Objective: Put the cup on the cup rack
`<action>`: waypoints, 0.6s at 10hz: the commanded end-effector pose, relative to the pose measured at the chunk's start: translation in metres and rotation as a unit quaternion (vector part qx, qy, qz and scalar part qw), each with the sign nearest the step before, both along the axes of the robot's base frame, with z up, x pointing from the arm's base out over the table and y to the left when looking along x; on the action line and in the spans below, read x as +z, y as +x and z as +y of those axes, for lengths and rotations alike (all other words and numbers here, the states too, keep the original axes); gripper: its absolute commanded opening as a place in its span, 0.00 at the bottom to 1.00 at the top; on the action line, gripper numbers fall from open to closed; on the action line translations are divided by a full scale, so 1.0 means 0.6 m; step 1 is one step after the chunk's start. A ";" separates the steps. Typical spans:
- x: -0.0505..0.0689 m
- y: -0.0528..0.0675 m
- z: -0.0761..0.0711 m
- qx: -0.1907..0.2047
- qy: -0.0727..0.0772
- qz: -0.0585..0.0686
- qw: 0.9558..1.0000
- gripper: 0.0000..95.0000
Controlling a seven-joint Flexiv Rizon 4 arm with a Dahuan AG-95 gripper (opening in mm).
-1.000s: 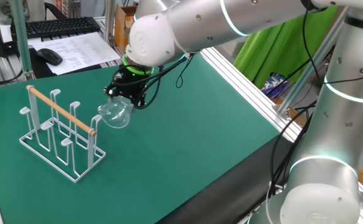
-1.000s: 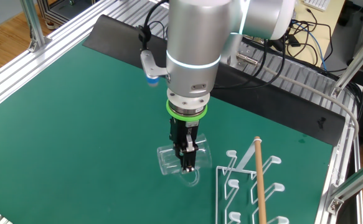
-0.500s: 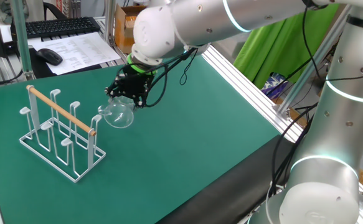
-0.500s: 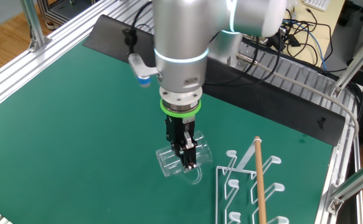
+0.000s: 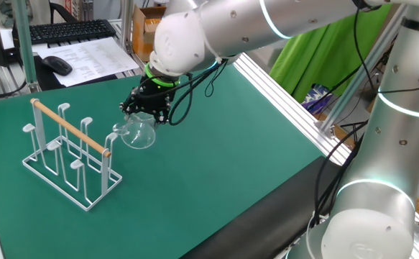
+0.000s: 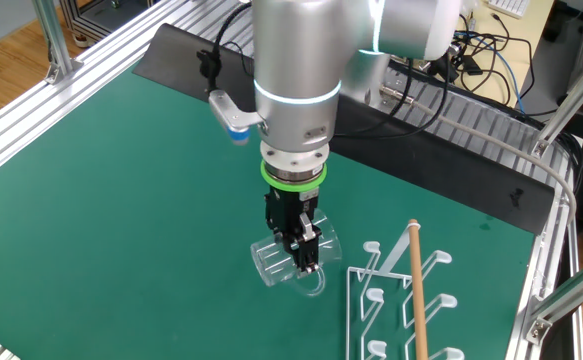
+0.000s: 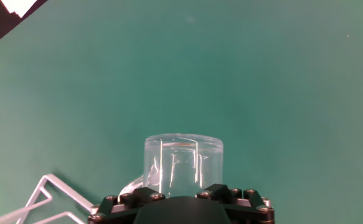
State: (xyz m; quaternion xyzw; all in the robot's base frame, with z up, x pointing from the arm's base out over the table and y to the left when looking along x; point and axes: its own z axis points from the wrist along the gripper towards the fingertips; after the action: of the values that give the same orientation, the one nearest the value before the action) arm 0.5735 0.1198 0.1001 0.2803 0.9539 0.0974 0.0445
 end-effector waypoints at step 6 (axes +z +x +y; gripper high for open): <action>0.027 -0.007 0.034 -0.016 -0.027 0.000 0.999 0.00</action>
State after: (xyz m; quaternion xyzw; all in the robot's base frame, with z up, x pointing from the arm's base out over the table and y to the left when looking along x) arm 0.5714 0.1421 0.1167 0.2918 0.9522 0.0762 0.0484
